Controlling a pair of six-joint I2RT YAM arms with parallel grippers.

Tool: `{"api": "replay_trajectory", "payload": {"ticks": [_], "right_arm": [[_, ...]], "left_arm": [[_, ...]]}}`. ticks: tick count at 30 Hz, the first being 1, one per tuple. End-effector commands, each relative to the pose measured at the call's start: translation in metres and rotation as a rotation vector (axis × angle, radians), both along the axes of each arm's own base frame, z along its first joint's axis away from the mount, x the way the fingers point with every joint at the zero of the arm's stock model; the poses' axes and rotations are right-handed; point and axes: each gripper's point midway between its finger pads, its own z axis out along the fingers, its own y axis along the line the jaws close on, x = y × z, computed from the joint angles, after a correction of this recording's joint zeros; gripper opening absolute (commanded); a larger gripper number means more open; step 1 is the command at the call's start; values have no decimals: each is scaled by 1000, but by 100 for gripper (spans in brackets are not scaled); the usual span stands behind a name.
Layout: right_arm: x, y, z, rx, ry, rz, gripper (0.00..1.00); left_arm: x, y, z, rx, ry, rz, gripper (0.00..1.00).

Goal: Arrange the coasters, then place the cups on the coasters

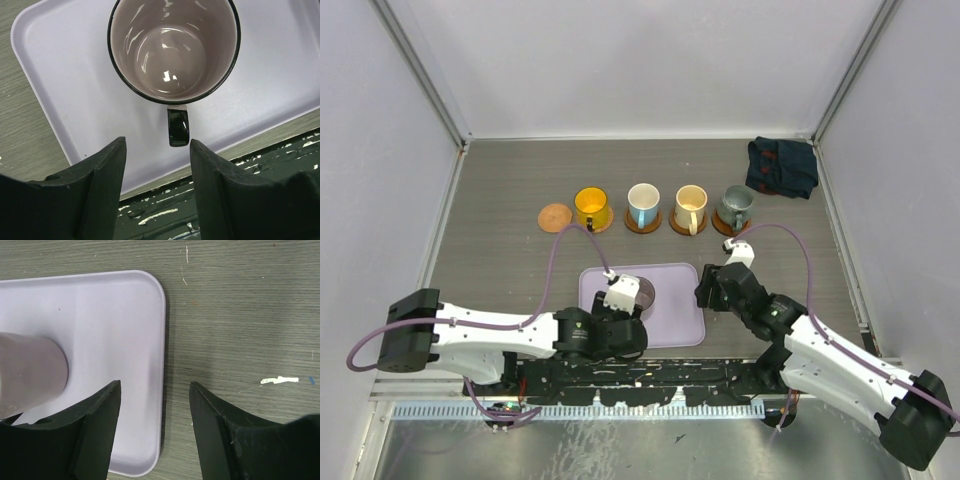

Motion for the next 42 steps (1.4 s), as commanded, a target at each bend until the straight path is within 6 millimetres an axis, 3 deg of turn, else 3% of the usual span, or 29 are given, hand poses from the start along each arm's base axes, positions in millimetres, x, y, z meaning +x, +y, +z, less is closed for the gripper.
{"api": "replay_trajectory", "payload": {"ticks": [1,12,20,33,42], "right_arm": [[11,12,19,52,-55,4,62],[10,12,19,58,-58,3,62],[11,12,19,57,-64,1,62],[14,15,13,51,-58,7,63],[19,20,13,46,-60,17,63]], "left_arm": [[5,-19,16,-31,-38,-27,56],[5,-40,18,-11,-37,-86,60],[11,-37,-2,0,20,-58,58],[32,-18,-15,4,44,11,45],[32,-19,-23,7,63,5,41]]}}
